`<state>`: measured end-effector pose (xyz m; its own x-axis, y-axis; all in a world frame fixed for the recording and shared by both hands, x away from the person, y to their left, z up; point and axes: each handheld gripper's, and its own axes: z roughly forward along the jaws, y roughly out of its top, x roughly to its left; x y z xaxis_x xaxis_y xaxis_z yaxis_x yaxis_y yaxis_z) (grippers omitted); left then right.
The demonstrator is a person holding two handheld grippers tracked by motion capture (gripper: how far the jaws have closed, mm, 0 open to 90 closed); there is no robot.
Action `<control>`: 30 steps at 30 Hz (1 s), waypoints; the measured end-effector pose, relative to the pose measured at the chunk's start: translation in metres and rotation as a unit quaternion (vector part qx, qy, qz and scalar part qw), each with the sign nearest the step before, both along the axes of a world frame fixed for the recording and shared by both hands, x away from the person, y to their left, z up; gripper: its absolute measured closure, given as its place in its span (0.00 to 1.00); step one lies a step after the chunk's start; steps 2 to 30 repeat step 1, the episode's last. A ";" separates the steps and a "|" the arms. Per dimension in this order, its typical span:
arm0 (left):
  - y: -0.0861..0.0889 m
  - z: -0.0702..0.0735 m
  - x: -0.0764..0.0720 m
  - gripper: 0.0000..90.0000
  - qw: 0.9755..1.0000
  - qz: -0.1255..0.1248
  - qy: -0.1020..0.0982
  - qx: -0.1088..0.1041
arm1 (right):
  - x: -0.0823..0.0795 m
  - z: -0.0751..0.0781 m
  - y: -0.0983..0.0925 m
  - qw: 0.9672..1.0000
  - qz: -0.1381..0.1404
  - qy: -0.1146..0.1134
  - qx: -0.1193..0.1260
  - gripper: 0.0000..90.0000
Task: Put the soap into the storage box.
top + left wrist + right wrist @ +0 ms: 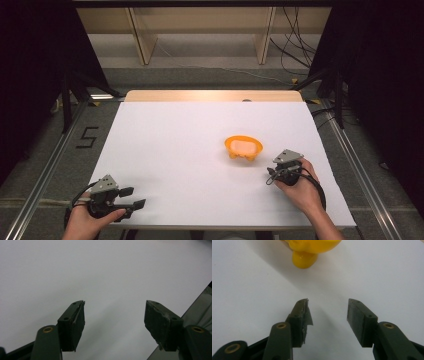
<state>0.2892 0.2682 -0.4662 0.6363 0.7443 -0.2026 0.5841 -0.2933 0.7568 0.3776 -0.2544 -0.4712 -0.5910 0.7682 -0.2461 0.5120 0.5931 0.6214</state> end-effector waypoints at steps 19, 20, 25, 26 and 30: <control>0.000 0.000 0.000 0.36 1.000 0.000 0.000 0.000 | 0.000 0.000 0.000 1.000 0.000 0.000 0.000 0.58; 0.000 0.000 0.000 0.36 1.000 0.000 0.000 0.000 | 0.000 0.000 0.000 1.000 0.000 0.000 0.000 0.58; 0.000 0.000 0.000 0.36 1.000 0.000 0.000 0.000 | 0.000 0.000 0.000 1.000 0.000 0.000 0.000 0.58; 0.000 0.000 0.000 0.36 1.000 0.000 0.000 0.000 | 0.000 0.000 0.000 1.000 0.000 0.000 0.000 0.58; 0.000 0.000 0.000 0.36 1.000 0.000 0.000 0.000 | 0.000 0.000 0.000 1.000 0.000 0.000 0.000 0.58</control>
